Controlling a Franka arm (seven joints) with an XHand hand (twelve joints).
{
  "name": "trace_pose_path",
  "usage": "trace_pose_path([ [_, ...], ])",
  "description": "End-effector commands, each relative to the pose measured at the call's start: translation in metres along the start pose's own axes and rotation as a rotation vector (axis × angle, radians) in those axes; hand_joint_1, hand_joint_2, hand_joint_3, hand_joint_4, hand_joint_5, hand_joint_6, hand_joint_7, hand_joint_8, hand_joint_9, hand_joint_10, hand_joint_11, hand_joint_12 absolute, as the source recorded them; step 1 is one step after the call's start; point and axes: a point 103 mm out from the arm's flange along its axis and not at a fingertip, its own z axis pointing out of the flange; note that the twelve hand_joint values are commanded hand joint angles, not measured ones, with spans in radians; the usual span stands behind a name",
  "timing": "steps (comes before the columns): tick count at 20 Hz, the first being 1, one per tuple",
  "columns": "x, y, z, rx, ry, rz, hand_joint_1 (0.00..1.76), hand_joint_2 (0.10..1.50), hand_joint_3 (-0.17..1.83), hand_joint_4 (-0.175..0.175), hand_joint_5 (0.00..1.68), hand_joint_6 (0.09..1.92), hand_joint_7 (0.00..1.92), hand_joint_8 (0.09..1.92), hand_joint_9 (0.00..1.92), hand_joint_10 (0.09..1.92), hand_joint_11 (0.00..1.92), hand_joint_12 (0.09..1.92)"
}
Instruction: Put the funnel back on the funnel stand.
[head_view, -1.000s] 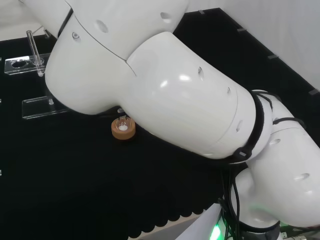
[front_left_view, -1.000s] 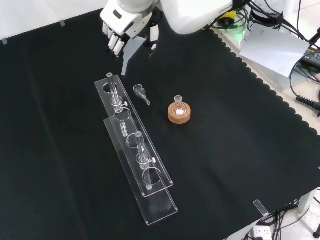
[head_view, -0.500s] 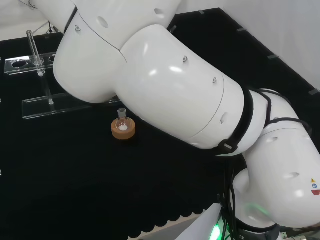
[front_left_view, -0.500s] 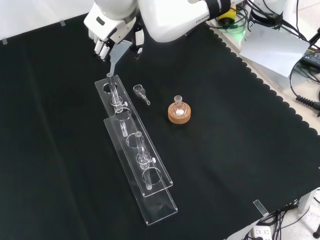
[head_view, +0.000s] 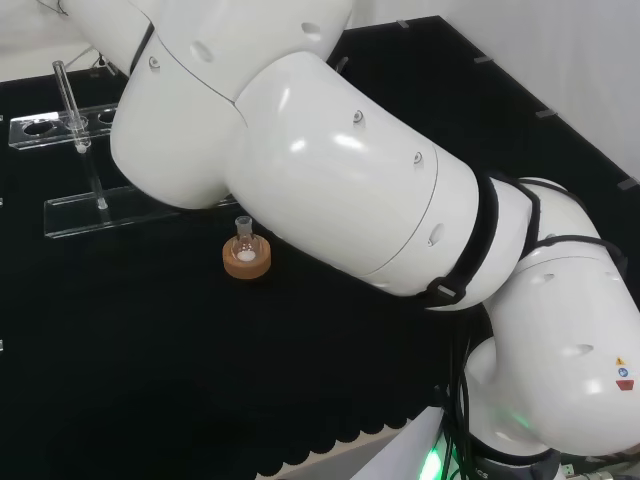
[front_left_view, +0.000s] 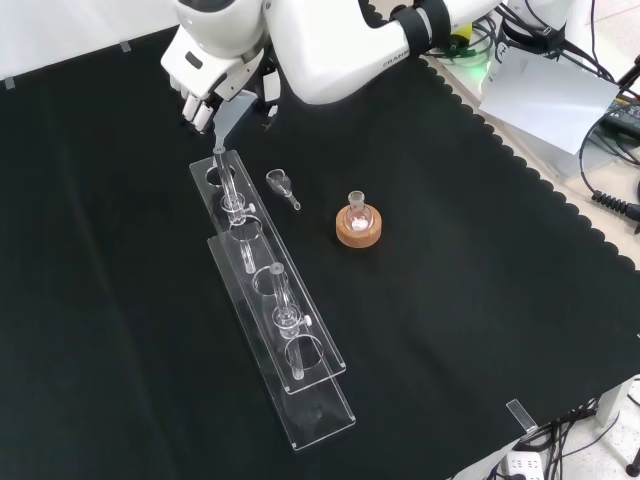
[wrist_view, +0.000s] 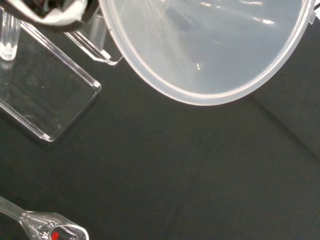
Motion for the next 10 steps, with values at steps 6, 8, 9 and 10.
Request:
trace_pose_path([
  [6,0.007,0.011,0.005,0.016,-0.046,-0.011,0.94,0.63,0.66,-0.094,0.83,0.80,0.84,0.71,1.44,0.14,1.22,0.81],
  [8,0.007,0.013,0.006,0.018,-0.047,-0.011,0.94,0.63,0.66,-0.094,0.83,0.80,0.84,0.71,1.44,0.14,1.22,0.81],
  [9,0.007,0.014,0.005,0.017,-0.046,-0.011,0.94,0.63,0.66,-0.094,0.83,0.80,0.84,0.71,1.44,0.14,1.22,0.81],
  [10,0.007,0.015,0.005,0.015,-0.047,-0.011,0.94,0.63,0.66,-0.094,0.83,0.80,0.84,0.71,1.44,0.14,1.22,0.81],
])
